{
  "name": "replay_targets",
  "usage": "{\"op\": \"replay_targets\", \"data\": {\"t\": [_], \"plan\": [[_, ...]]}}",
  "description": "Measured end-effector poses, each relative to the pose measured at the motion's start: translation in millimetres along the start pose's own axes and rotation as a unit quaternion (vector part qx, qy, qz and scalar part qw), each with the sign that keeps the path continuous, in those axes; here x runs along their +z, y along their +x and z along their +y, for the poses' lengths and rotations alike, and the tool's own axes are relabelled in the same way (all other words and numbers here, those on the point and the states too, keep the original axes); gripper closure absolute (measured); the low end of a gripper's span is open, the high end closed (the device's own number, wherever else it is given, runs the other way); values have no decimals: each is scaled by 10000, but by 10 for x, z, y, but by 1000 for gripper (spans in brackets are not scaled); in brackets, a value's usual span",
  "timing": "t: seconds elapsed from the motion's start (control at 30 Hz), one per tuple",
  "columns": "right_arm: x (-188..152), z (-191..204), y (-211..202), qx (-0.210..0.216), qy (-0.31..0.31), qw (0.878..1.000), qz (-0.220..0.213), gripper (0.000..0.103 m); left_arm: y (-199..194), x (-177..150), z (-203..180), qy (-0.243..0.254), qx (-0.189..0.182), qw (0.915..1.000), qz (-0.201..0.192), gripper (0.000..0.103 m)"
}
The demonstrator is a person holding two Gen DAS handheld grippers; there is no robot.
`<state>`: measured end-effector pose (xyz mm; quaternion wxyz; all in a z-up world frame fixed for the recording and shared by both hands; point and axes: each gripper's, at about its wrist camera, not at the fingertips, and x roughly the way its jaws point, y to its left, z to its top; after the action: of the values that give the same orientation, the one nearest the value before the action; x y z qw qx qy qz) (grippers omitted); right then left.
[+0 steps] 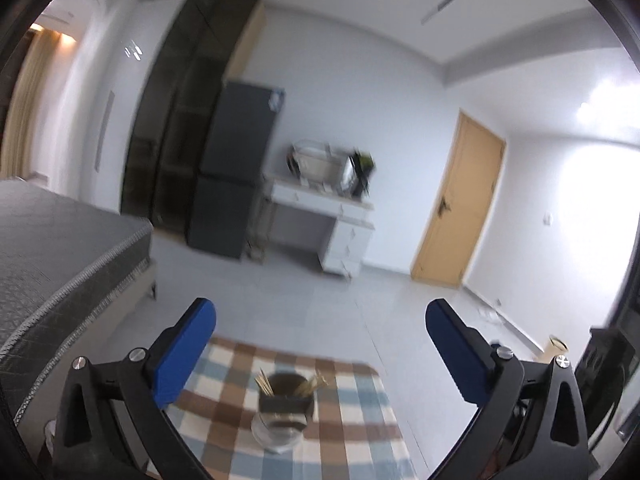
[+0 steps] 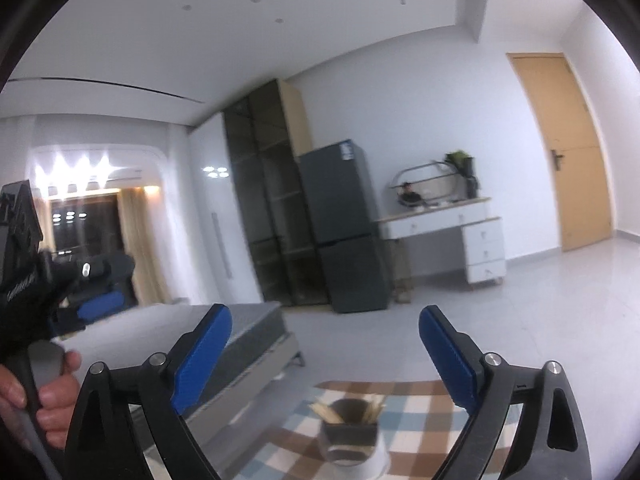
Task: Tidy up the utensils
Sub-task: 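Raise both open tools away from the holder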
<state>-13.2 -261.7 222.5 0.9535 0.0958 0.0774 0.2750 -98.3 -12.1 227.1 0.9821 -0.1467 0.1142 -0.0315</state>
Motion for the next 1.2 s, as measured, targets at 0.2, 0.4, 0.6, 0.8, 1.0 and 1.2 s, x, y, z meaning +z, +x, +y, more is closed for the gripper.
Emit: {"op": "replay_targets", "data": {"t": [0.2, 0.4, 0.6, 0.8, 1.0, 1.2], "plan": [[-353, 166, -148, -315, -180, 9991, -230, 0, 414, -386, 142, 318, 344, 9986, 264, 1], [-781, 115, -4, -742, -195, 9969, -148, 0, 1096, -944, 416, 553, 739, 9929, 750, 1], [-1150, -76, 214, -990, 34, 9948, 216, 0, 1699, -1337, 535, 869, 987, 9846, 1152, 1], [-1410, -218, 473, -1084, 23, 9923, 590, 0, 1772, -1600, 522, 1152, 1045, 9825, 1021, 1], [-1598, -236, 559, -1135, 66, 9902, 814, 0, 1706, -1727, 565, 1112, 1026, 9819, 1135, 1], [-1675, -183, 595, -1134, -82, 9893, 912, 0, 1634, -1683, 534, 1037, 1009, 9814, 1265, 1]]}}
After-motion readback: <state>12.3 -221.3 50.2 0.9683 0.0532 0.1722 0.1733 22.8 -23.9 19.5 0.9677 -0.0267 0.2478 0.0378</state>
